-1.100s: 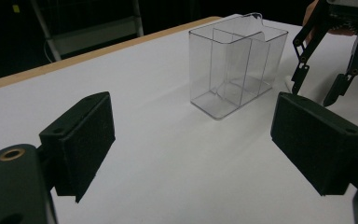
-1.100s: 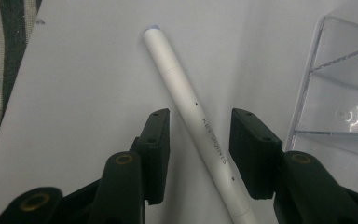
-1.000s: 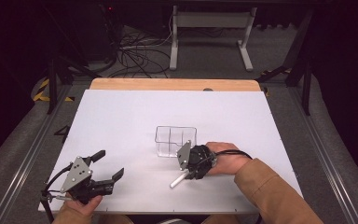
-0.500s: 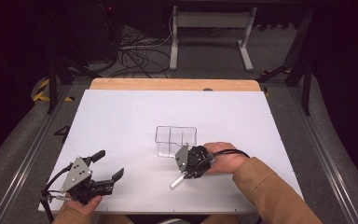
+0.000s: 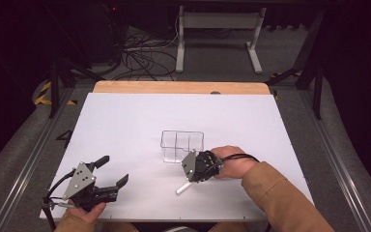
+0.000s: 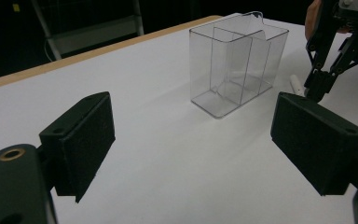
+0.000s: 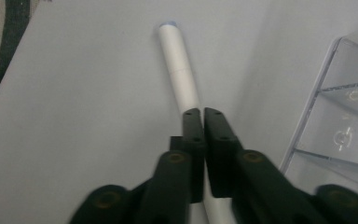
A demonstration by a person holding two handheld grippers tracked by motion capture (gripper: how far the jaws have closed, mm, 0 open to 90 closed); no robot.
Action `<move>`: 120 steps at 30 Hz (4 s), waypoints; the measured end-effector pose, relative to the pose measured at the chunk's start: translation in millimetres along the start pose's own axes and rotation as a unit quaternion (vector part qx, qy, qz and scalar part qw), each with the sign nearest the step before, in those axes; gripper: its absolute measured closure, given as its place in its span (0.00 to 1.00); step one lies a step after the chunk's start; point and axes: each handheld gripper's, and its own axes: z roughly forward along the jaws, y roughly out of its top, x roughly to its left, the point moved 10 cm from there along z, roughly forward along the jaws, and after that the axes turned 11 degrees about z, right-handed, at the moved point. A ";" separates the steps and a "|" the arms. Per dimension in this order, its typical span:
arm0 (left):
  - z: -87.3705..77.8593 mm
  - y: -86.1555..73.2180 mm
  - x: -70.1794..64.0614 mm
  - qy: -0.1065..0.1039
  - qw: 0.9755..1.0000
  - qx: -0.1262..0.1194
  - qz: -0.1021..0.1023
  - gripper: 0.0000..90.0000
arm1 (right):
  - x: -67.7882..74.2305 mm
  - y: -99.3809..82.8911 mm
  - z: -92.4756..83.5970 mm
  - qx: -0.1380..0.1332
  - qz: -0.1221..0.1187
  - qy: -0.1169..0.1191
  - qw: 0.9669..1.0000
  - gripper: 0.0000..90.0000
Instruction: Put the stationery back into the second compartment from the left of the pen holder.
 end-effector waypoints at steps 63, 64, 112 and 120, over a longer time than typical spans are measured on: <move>0.5 -0.2 1.1 0.001 1.000 -0.001 -0.005 0.16 | 6.1 38.1 -77.0 -0.156 0.040 -0.062 0.985 0.87; 0.6 -0.2 1.2 0.001 1.000 -0.001 -0.005 0.16 | 6.3 38.5 -79.6 -0.160 0.044 -0.065 0.984 0.87; 1.9 -0.3 1.3 -0.001 1.000 0.000 -0.002 0.16 | -39.0 62.5 -140.0 -0.374 0.290 -0.214 0.855 0.87; 2.0 -0.4 1.4 -0.002 1.000 0.001 -0.001 0.16 | -49.9 61.7 -143.5 -0.398 0.344 -0.218 0.822 0.87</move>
